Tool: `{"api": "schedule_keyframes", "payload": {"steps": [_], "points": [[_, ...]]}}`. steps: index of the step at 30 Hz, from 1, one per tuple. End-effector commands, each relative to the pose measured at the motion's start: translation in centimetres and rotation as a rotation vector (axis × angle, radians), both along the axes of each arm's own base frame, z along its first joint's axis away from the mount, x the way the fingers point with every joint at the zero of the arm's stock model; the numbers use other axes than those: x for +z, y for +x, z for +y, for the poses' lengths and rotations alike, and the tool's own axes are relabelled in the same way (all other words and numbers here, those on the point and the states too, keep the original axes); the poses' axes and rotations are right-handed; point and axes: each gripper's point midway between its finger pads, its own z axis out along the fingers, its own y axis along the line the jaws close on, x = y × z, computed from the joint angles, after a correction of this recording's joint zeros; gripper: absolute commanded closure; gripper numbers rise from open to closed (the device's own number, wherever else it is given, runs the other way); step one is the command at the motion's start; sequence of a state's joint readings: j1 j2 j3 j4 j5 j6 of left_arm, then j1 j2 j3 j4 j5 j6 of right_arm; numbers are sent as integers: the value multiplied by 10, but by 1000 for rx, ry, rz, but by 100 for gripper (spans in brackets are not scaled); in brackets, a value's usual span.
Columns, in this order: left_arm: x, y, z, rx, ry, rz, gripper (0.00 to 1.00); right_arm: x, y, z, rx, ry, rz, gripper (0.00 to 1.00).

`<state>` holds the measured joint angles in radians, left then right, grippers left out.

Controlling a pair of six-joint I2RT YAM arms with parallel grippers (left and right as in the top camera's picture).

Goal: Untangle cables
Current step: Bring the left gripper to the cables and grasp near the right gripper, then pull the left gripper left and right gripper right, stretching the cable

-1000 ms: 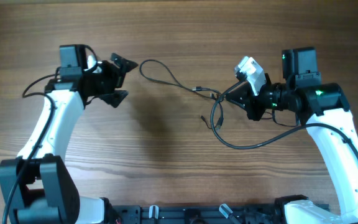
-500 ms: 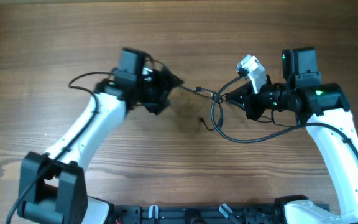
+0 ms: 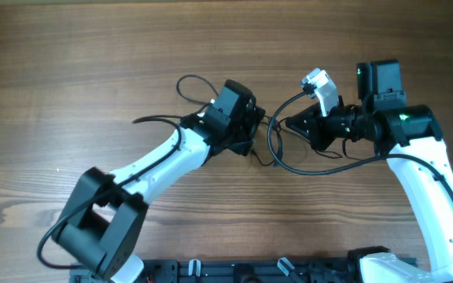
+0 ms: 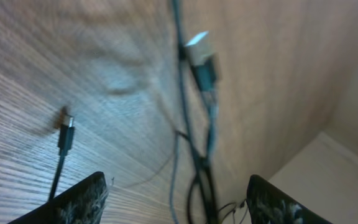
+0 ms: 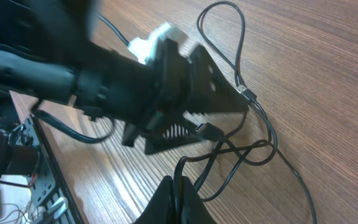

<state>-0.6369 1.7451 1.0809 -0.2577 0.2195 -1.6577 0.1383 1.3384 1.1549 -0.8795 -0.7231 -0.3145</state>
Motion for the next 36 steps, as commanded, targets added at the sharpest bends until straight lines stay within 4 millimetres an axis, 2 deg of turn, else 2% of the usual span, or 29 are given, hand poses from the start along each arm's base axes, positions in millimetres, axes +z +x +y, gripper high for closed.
{"api": "schedule_keyframes", "payload": {"steps": [1, 5, 6, 7, 9, 12, 14, 17, 18, 19, 21, 26, 30, 33, 35, 36], "points": [[-14, -18, -16, -88, -65, 96, 38, 4, 6, -7, -52, -31, -9, 96], [-19, -19, -16, -85, -58, 108, 42, 4, 6, -6, -53, -30, -9, 96], [-18, -18, -17, -85, -63, 105, 38, 4, 6, -6, -53, -30, -8, 96], [-17, -16, -19, -86, -70, 94, 27, 4, 6, -6, -55, -29, -6, 96], [-10, -10, -26, -93, -99, 53, 24, 4, 7, -6, -67, -24, 5, 96], [0, -3, -35, -105, -138, 0, 30, 4, 7, -6, -67, -24, 5, 96], [-1, -3, -35, -104, -132, 2, 39, 4, 7, -6, -67, -24, 5, 96], [-7, -3, -34, -99, -121, 9, 46, 4, 6, -6, -67, -24, 7, 96], [-8, -3, -34, -96, -117, 9, 51, 4, 6, -7, -68, -24, 8, 96], [-9, -1, -33, -90, -109, 5, 60, 4, 6, -7, -67, -24, 8, 95], [-11, 2, -29, -71, -89, -9, 66, 4, 6, -7, -68, -24, 8, 95], [-13, 11, -22, 34, -75, 5, 74, 4, 6, -7, -107, -7, 50, 96], [-13, 11, -22, 91, -103, 43, 75, 2, 4, -7, -119, -3, 74, 95], [-12, 7, -28, 95, -136, 79, 62, 2, 4, -7, -121, -3, 75, 96], [-9, -2, -35, 61, -179, 126, 60, 2, 4, -7, -122, -2, 76, 95], [-8, -5, -38, 48, -194, 141, 62, 2, 4, -7, -122, -2, 75, 95]]}}
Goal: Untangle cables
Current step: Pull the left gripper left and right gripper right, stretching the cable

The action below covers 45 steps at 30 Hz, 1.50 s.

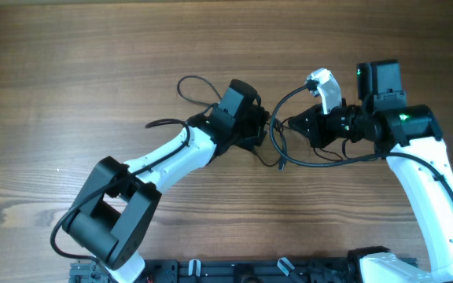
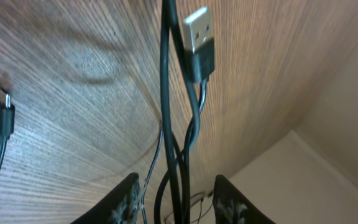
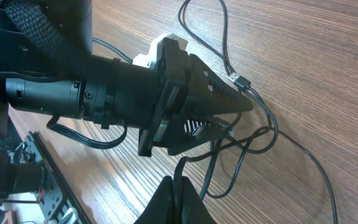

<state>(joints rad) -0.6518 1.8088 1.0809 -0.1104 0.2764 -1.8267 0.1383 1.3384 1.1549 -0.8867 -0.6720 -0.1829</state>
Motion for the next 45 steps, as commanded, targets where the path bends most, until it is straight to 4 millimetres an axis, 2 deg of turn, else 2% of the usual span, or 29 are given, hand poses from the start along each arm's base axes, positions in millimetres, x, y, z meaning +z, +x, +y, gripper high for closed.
{"api": "schedule_keyframes", "payload": {"steps": [1, 3, 4, 5, 9, 11, 13, 16, 18, 20, 21, 22, 24, 26, 28, 29, 35, 38, 40, 44, 45], "points": [[-4, -15, -13, -36, -65, 91, 65, 8, 2, 0, -9, 5, -17, 95], [-2, -18, -15, -39, -83, 108, 80, 8, 2, 0, -9, 5, -16, 95], [-2, -18, -16, -43, -88, 108, 95, 8, 2, 0, -9, 5, -16, 96], [-1, -18, -16, -45, -89, 108, 96, 8, 2, 0, -9, 5, -15, 95], [-1, -4, -2, -55, -59, 46, 96, 5, -3, -1, -23, 7, 26, 96], [6, 13, 12, -15, -101, 47, 96, 5, -4, -1, -113, 45, 119, 96], [21, 35, 22, 34, -184, 25, 96, 4, -5, -1, -217, 91, 224, 96], [47, 64, 31, 88, -294, -45, 96, 5, -10, 9, -200, 104, 249, 96], [60, 76, 34, 105, -333, -95, 96, -2, -13, 14, -188, 53, 241, 96], [71, 84, 37, 98, -368, -137, 96, -22, -5, -1, -262, -104, 213, 96], [80, 86, 39, 72, -404, -154, 96, -34, 0, -17, -398, -174, 257, 96], [88, 88, 41, 49, -434, -174, 96, -39, 1, -24, -519, -173, 327, 96], [104, 92, 45, 11, -484, -218, 96, -46, 1, -24, -607, -151, 403, 96], [128, 97, 56, -47, -550, -301, 96, -53, 5, -28, -627, -179, 407, 96], [146, 99, 70, -101, -592, -373, 96, -62, 8, -47, -690, -262, 388, 96], [153, 100, 79, -143, -592, -429, 96, -67, 8, -69, -782, -323, 392, 96], [155, 103, 123, -266, -508, -619, 96, -67, 13, -176, -1156, -438, 379, 96], [147, 99, 138, -322, -474, -654, 96, -65, 13, -215, -1268, -415, 385, 96], [132, 95, 146, -360, -430, -661, 96, -64, 12, -235, -1305, -414, 376, 96], [63, 81, 175, -306, -258, -463, 96, -58, 7, -284, -1501, -377, 354, 96], [33, 73, 192, -255, -155, -347, 96, -56, 12, -292, -1552, -306, 346, 96]]}}
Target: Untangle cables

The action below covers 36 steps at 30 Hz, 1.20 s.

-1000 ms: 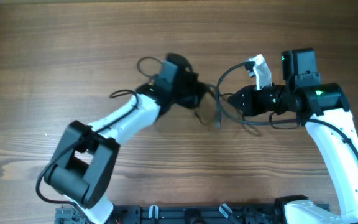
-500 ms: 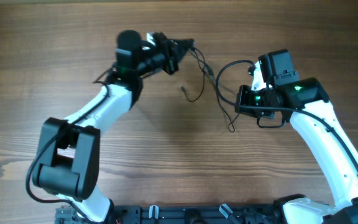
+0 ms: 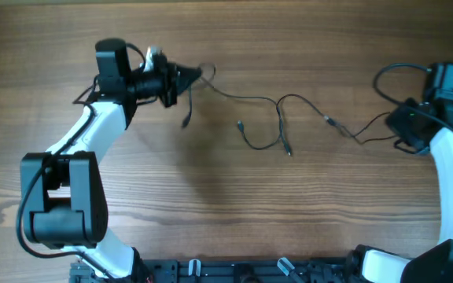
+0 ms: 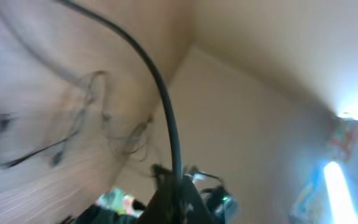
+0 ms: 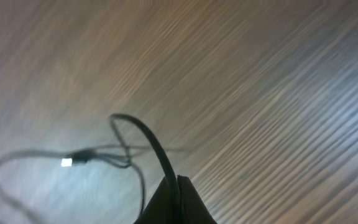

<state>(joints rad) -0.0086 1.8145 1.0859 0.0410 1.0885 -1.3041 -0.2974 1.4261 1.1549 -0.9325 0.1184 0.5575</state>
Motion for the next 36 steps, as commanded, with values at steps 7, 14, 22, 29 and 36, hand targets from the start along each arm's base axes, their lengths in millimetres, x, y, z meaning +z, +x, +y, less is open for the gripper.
{"api": "schedule_keyframes", "payload": {"steps": [7, 14, 22, 29, 36], "points": [[-133, -68, 89, 147, 733, 398, 95, 16, 48, 52, 334, 244, -219, 67], [-122, -74, 36, -112, 725, 189, 77, -19, 53, 67, 375, 122, -65, 0], [-47, -61, 22, -101, 1069, 41, 0, -24, 46, 64, 364, 126, -30, 0], [-18, -30, -79, -45, 915, -192, 10, -24, 47, 67, 370, 141, -34, 0], [-83, -8, -142, 7, 756, -90, 21, -24, 45, 75, 386, 184, -38, 0]]}}
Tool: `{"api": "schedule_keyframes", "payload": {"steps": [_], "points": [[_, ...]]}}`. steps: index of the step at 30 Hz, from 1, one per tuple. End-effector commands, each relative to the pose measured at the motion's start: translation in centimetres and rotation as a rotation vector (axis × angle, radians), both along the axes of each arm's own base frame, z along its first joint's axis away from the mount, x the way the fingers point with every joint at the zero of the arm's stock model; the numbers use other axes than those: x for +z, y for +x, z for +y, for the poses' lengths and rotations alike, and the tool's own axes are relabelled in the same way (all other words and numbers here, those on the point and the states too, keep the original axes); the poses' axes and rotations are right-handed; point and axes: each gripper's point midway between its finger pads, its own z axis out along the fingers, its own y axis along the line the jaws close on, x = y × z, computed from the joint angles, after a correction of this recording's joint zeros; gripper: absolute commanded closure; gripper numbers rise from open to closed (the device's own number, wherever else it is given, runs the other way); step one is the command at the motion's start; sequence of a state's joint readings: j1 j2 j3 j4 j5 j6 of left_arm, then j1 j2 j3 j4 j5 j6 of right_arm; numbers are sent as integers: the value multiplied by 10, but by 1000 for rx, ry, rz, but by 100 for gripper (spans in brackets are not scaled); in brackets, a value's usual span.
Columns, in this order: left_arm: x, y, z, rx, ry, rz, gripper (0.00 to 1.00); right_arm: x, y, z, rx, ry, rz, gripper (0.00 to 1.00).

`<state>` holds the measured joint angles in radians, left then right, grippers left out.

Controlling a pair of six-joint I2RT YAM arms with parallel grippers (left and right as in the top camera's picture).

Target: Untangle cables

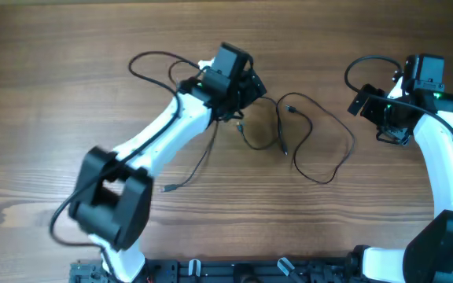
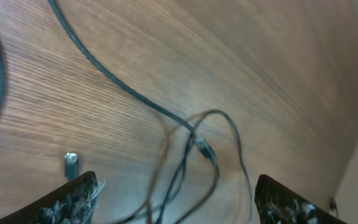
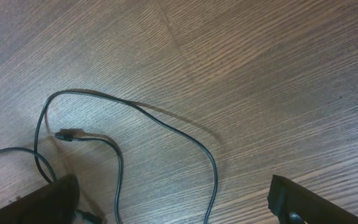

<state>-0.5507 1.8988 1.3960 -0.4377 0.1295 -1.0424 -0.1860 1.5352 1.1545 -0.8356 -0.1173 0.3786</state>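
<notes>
Black cables lie slack on the wooden table (image 1: 53, 157). One cable (image 1: 144, 59) loops at the upper left and trails down to a plug (image 1: 166, 188). A thinner cable (image 1: 333, 126) curves through the centre, and a loop (image 1: 360, 64) rises by the right arm. My left gripper (image 1: 248, 88) is open above the crossing strands (image 2: 194, 134), holding nothing; a small connector (image 2: 71, 163) lies near its left finger. My right gripper (image 1: 366, 106) is open too. A cable bend (image 3: 185, 134) and a plug (image 3: 67, 135) lie on the wood ahead of its fingers.
The left arm stretches diagonally from the front left to the centre. A black rail (image 1: 250, 271) with fittings runs along the front edge. Bare wood lies at the far left and along the top of the overhead view.
Both grippers were shut on cable ends, far apart, with the cable stretched across the table. Now both are open, the left gripper is at the centre, and the cables lie slack.
First both grippers were close together at the centre, the left open, the right shut on a cable. Then the left jaws stood narrower around strands. Later the arms were far apart, each shut on cable. Now both have let go.
</notes>
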Motion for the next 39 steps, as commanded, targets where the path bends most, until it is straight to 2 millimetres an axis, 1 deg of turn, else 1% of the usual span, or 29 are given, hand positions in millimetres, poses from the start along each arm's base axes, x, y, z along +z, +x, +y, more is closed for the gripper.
{"api": "schedule_keyframes", "payload": {"steps": [1, 2, 3, 5, 8, 11, 12, 13, 14, 15, 16, 17, 19, 22, 23, 25, 26, 28, 29, 31, 32, 34, 35, 37, 39], "points": [[-34, 10, -26, 42, -86, 51, 23, 2, 4, 6, 24, 34, -10, 0], [-40, 15, -32, 55, -110, 42, 27, 2, 4, 6, 24, 33, -10, 0], [-46, 25, -42, 57, -141, 11, 39, 3, 4, 6, 24, 34, -10, 0], [-53, 28, -48, 63, -156, 10, 41, 3, 4, 9, 30, 50, -13, 0], [-76, 21, -57, 121, -182, 78, 41, 4, 5, 17, 47, 95, -22, 0], [-92, 18, -72, 94, -187, 66, 41, 6, 6, 24, 61, 134, -29, 0], [-97, 18, -72, 100, -175, 59, 41, 6, 6, 25, 63, 139, -30, 0], [-101, 20, -69, 118, -152, 47, 43, 6, 6, 25, 63, 138, -30, 0], [-102, 24, -65, 140, -131, 28, 49, 6, 6, 25, 63, 138, -30, 0], [-101, 28, -61, 159, -116, 7, 65, 6, 6, 25, 63, 138, -30, 0], [-98, 32, -63, 162, -130, -13, 92, 6, 6, 25, 62, 139, -30, 0], [-96, 34, -64, 161, -137, -21, 96, 6, 6, 25, 62, 138, -30, 0], [-92, 36, -66, 158, -149, -32, 96, 5, 6, 25, 62, 140, -26, 0], [-65, 36, -68, 76, -164, -72, 96, 5, 4, 26, 61, 142, -16, 0], [-53, 36, -67, 50, -161, -90, 96, 4, 3, 26, 63, 143, -14, 0], [-19, 33, -58, 6, -138, -136, 96, 7, 4, 37, 118, 194, -30, 0], [-1, 32, -54, -10, -133, -164, 96, 10, 4, 46, 173, 229, -48, 0], [40, 32, -44, -32, -131, -234, 96, 26, 4, 77, 380, 349, -135, 0], [57, 32, -37, -31, -137, -259, 96, 34, 4, 89, 462, 396, -184, 0], [86, 30, -27, -9, -162, -291, 96, 47, 3, 109, 588, 460, -256, 0], [96, 30, -23, 2, -176, -304, 96, 50, 1, 116, 629, 479, -276, 0], [121, 31, -14, 45, -223, -329, 96, 57, -5, 142, 785, 491, -326, 0], [127, 32, -12, 50, -230, -340, 96, 57, -7, 148, 820, 484, -332, 0], [145, 34, 0, 73, -249, -368, 96, 58, -11, 170, 916, 475, -349, 0], [157, 31, 2, 71, -285, -373, 96, 60, -10, 190, 999, 449, -385, 0]]}}
